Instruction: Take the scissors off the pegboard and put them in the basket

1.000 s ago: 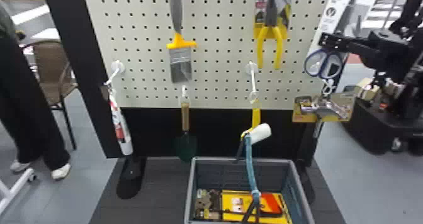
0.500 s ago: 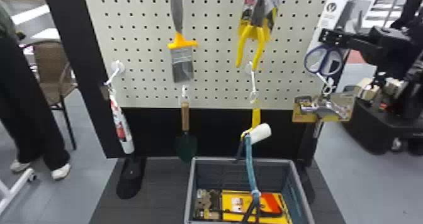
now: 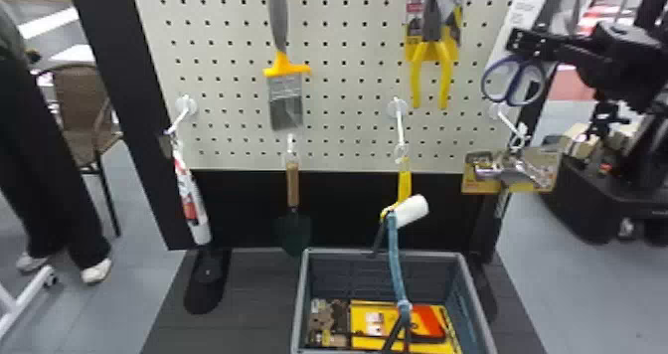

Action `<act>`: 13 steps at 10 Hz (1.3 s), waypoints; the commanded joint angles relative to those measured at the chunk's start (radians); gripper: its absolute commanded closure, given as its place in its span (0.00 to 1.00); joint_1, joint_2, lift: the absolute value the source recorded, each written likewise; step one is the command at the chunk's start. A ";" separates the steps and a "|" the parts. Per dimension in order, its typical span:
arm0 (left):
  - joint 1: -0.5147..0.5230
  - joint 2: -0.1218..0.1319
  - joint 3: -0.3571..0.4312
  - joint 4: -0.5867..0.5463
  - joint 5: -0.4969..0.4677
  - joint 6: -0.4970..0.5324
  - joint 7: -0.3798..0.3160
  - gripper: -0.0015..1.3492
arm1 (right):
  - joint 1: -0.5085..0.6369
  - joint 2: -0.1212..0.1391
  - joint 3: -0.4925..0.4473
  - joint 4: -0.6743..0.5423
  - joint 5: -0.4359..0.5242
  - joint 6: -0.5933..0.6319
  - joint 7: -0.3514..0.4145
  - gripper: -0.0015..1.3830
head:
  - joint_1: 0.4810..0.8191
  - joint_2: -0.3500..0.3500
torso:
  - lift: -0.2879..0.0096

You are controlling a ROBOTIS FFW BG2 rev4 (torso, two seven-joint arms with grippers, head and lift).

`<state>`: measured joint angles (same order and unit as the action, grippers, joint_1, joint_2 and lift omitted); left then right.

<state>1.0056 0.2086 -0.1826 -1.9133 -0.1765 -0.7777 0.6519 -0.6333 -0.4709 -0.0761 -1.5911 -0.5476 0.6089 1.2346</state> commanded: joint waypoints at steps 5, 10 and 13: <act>0.000 0.000 -0.001 0.000 0.003 0.003 0.000 0.08 | 0.183 0.032 -0.159 -0.229 -0.002 0.005 -0.076 0.87 | 0.20 0.50 | 0.63; -0.002 -0.002 -0.005 0.002 0.003 0.005 0.000 0.08 | 0.417 0.149 -0.292 -0.415 0.023 -0.020 -0.152 0.87 | 0.20 0.50 | 0.63; -0.002 0.002 -0.006 0.002 0.006 0.006 0.000 0.08 | 0.561 0.247 -0.369 -0.504 0.067 -0.038 -0.179 0.87 | 0.20 0.50 | 0.63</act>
<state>1.0026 0.2087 -0.1876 -1.9108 -0.1721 -0.7722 0.6519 -0.1002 -0.2426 -0.4271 -2.0727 -0.4954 0.5738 1.0529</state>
